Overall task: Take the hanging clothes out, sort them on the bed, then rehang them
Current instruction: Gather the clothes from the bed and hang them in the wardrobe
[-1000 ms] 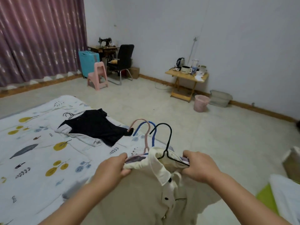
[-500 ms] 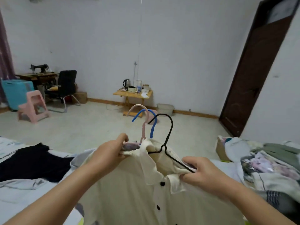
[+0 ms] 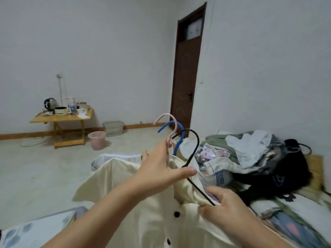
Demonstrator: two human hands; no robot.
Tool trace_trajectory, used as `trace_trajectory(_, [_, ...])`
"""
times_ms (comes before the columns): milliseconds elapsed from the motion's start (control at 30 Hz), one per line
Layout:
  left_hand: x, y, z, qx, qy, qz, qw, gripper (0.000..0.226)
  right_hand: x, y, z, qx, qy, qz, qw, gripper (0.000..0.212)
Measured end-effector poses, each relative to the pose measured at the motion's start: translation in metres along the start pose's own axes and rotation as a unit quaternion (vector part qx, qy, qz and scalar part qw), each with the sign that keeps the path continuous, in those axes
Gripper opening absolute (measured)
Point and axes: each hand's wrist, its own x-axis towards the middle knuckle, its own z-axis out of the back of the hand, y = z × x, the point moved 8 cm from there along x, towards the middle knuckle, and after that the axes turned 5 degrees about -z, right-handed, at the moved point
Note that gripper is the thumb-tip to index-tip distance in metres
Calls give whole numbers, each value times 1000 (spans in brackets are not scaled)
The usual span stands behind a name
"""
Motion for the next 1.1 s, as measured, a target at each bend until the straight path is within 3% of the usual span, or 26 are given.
trace_trajectory(100, [1,-25,-19,9,-53,29,998,84,-32,-3,14,8,-56,-56,997,42])
trace_trajectory(200, [2,-47,-37,4,-96,-23,995,60,-63,-9,27,11,-82,-113,990,42])
trace_trajectory(333, [0,-83,-70,-71,-88,-109,988,29,-106,-26,46,81,-110,-155,978,45])
trace_trajectory(467, [-16,-129,-101,-113,-71,-172,976,21,-153,-43,73,144,-126,-187,963,9])
trace_trajectory(567, [-30,-161,-128,-147,-43,-202,967,26,-184,-52,88,224,-125,-221,941,6])
trace_trajectory(667, [-45,-202,-156,-228,15,-220,948,15,-231,-68,111,273,-187,-178,927,16])
trace_trajectory(767, [-65,-251,-178,-322,59,-211,921,24,-292,-87,133,314,-227,-186,903,33])
trace_trajectory(833, [-79,-285,-196,-405,106,-169,892,25,-324,-87,144,346,-238,-194,887,25])
trace_trajectory(867, [-87,-302,-206,-437,136,-151,876,26,-339,-89,144,356,-225,-196,885,43])
trace_trajectory(933, [-106,-334,-225,-483,188,-131,845,26,-367,-103,158,376,-263,-184,869,106])
trace_trajectory(967, [-115,-349,-233,-507,206,-124,828,25,-382,-109,166,383,-272,-186,863,115])
trace_trajectory(1000, [-123,-363,-240,-532,221,-116,810,25,-393,-106,173,386,-253,-192,866,104])
trace_trajectory(1100, [-139,-398,-262,-557,245,-88,789,27,-435,-105,199,357,-233,-211,879,31])
